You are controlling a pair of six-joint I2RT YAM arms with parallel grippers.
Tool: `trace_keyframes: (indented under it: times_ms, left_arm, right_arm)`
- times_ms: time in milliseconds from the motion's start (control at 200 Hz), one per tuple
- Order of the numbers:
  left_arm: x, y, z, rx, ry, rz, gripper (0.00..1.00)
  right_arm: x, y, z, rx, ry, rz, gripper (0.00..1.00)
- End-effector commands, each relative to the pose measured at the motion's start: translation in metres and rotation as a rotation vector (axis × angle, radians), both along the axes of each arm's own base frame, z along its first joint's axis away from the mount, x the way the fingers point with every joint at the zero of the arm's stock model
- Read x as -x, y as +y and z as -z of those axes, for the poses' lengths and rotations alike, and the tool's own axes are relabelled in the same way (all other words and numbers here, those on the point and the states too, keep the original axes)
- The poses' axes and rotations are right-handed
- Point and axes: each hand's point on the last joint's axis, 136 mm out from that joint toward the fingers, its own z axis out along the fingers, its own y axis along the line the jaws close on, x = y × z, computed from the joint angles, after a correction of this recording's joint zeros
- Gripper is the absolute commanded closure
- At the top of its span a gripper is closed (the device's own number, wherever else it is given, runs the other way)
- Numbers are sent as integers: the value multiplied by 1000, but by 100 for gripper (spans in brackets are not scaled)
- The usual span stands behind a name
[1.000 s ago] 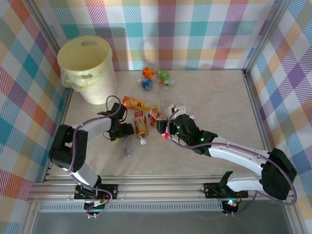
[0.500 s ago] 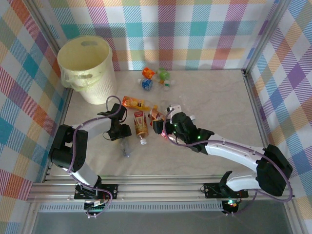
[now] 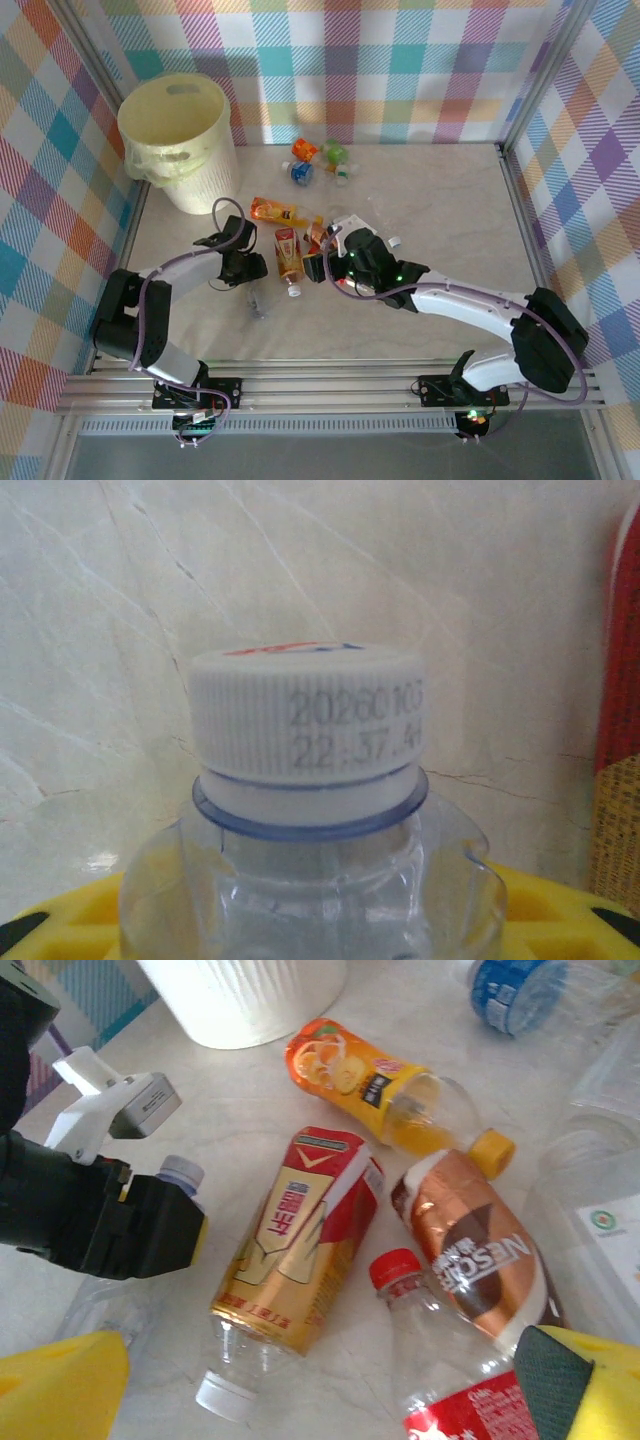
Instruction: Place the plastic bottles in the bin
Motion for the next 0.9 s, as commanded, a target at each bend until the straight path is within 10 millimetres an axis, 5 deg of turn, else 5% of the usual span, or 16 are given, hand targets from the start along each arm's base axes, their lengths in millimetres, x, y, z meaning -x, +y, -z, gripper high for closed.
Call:
trace_keyframes:
  times_ms: [0, 445, 895]
  left_arm:
    - [-6, 1, -18, -2, -91, -5, 54]
    - [-7, 6, -72, 50, -265, -21, 57]
    - [-48, -3, -190, 274, -603, -56, 57]
  right_arm:
    - [-2, 18, -26, -74, -51, -62, 0]
    - [-2, 23, -44, -143, -79, -74, 0]
    - [-5, 27, -76, -255, -147, -66, 0]
